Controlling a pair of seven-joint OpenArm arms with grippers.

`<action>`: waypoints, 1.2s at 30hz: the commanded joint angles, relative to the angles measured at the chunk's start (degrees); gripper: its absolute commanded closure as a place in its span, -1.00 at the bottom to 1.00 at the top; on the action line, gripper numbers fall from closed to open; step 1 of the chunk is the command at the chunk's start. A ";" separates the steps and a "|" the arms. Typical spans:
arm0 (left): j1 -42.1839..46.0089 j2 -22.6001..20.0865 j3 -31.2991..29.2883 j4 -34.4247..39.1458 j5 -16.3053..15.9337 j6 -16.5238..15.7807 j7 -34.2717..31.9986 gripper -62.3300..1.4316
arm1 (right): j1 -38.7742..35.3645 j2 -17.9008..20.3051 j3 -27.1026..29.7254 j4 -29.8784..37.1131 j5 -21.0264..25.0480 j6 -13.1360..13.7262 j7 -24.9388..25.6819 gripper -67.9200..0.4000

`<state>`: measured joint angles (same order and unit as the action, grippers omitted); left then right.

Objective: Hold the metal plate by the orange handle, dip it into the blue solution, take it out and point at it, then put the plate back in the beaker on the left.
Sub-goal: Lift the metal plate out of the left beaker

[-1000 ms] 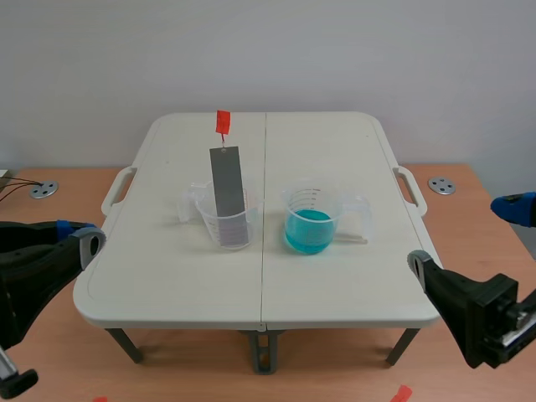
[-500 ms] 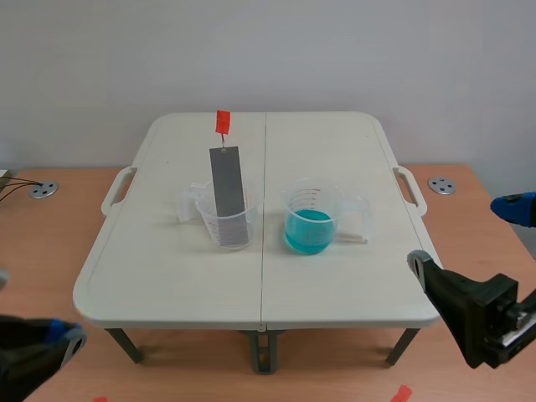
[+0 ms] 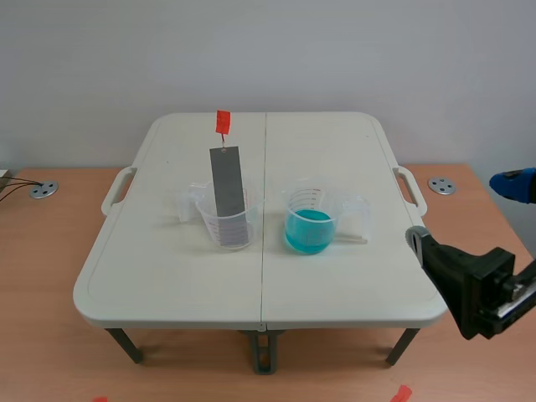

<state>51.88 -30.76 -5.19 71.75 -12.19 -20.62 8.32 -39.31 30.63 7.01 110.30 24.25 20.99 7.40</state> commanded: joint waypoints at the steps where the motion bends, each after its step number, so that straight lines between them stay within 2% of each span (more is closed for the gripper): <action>1: 0.48 0.26 0.55 -1.38 0.85 -0.13 -1.97 0.90 | 1.46 0.15 -0.28 -0.04 0.68 0.00 0.46 -0.95; 6: 0.48 0.28 1.44 -10.43 1.33 -0.13 -7.32 0.90 | 4.79 0.15 -2.27 -1.40 0.87 0.02 -0.28 -0.95; 14: 0.46 0.87 1.44 -18.16 1.36 -0.13 -13.84 0.90 | 12.09 0.15 -5.66 -5.27 0.90 0.00 -0.98 -0.95; 26: 0.31 2.36 1.42 -19.30 1.33 -0.13 -14.53 0.90 | 24.28 0.13 -11.23 -12.35 3.28 0.09 -2.08 -0.95; 30: 0.31 2.47 1.42 -19.30 1.33 -0.13 -14.53 0.90 | 28.74 0.13 -13.70 -15.19 3.76 1.14 -2.14 -0.95; 36: -0.31 2.45 1.42 -19.32 1.70 -0.11 -14.29 0.90 | 35.45 0.11 -17.75 -19.52 6.88 1.49 -2.12 -0.95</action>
<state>51.44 -28.56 -3.73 51.86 -10.50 -20.64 -5.87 -5.28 30.46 -10.98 90.37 30.28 22.33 4.38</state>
